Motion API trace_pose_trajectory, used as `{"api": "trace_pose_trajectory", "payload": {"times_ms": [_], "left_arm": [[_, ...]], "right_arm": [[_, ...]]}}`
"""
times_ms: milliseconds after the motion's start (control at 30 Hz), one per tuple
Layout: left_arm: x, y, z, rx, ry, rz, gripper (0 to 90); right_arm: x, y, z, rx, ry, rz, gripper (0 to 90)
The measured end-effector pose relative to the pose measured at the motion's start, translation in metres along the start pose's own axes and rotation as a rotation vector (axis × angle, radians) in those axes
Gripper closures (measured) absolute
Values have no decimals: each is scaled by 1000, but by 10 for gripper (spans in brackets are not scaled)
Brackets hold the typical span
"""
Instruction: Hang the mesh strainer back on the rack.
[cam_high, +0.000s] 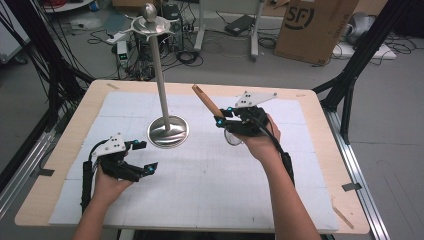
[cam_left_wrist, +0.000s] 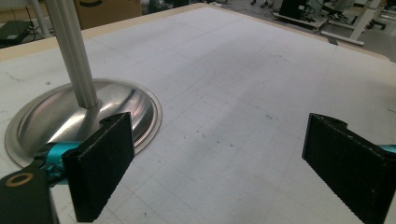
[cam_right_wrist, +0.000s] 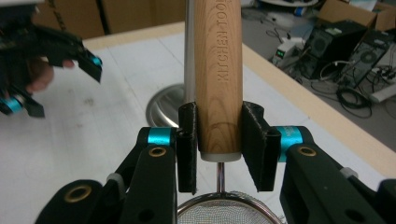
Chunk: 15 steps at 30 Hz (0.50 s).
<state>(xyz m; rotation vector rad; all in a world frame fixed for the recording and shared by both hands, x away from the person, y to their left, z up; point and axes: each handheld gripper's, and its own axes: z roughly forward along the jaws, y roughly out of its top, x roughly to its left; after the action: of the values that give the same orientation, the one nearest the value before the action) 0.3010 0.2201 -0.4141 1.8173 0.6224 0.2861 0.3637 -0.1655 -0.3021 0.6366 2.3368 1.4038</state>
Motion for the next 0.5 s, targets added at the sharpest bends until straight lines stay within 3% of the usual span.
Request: {"api": "trace_pose_trajectory", "payload": {"times_ms": [133,500], "left_arm": [[0,0,0,-5,2,-2,97],[0,0,0,-4,4,-4,97]], "right_arm": [[-2,8,-5,-38,1,1,687],[-9,23,-12,-74,17,-6,686]]}}
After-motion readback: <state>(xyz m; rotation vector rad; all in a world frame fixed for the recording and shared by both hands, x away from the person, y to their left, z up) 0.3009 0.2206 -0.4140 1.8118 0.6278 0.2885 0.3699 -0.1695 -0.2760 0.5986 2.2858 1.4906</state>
